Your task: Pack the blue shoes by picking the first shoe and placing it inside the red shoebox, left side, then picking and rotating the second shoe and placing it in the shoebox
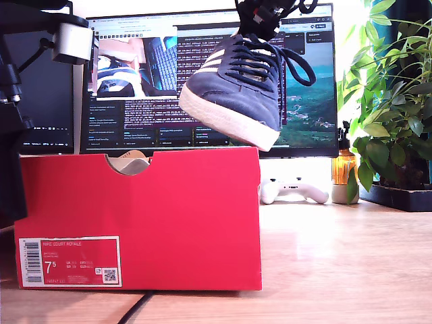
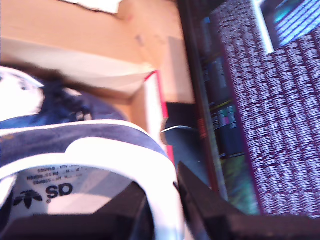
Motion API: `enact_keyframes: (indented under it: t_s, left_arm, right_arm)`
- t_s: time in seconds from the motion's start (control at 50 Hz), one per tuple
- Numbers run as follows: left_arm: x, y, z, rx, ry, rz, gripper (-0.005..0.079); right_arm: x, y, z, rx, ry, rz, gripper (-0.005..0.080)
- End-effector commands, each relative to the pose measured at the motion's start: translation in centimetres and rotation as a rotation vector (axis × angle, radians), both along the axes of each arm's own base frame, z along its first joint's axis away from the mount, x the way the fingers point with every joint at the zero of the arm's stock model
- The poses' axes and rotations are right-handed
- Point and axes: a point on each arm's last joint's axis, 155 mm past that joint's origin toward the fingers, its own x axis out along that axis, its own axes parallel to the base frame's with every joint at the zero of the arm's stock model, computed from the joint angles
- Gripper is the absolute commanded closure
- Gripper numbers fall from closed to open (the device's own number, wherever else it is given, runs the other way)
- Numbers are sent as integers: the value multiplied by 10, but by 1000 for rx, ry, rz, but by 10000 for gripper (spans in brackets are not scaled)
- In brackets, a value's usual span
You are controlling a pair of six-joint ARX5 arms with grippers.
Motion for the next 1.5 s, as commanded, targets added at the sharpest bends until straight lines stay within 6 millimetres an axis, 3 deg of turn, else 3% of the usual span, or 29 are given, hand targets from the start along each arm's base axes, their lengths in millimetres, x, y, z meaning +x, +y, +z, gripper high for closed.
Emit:
enact_keyframes:
  t_s: [0.0, 0.12, 0.24, 0.74, 0.92, 1.08, 1.28, 1.48]
  left_arm:
    - [0, -1, -5, 3, 8, 3, 761]
    - [0, -1, -5, 3, 7, 3, 762]
    - [0, -1, -5, 3, 7, 3, 762]
    - [0, -1, -5, 4, 7, 1, 761]
    - [0, 0, -5, 6, 10, 1, 762]
    - [0, -1, -5, 6, 9, 1, 762]
    - [0, -1, -5, 6, 10, 1, 762]
    - [0, -1, -5, 5, 8, 0, 762]
  right_arm:
    - [5, 7, 33, 67, -75, -3, 765]
    - [7, 8, 50, 99, -96, -14, 765]
    - [6, 7, 51, 97, -95, -15, 765]
    - [7, 34, -15, 18, 43, 25, 765]
    - [8, 35, -40, -15, 100, 24, 765]
    - [10, 34, -45, -22, 110, 21, 765]
    - [30, 31, -28, 44, 58, -86, 765]
    - [25, 11, -48, -57, 109, -144, 765]
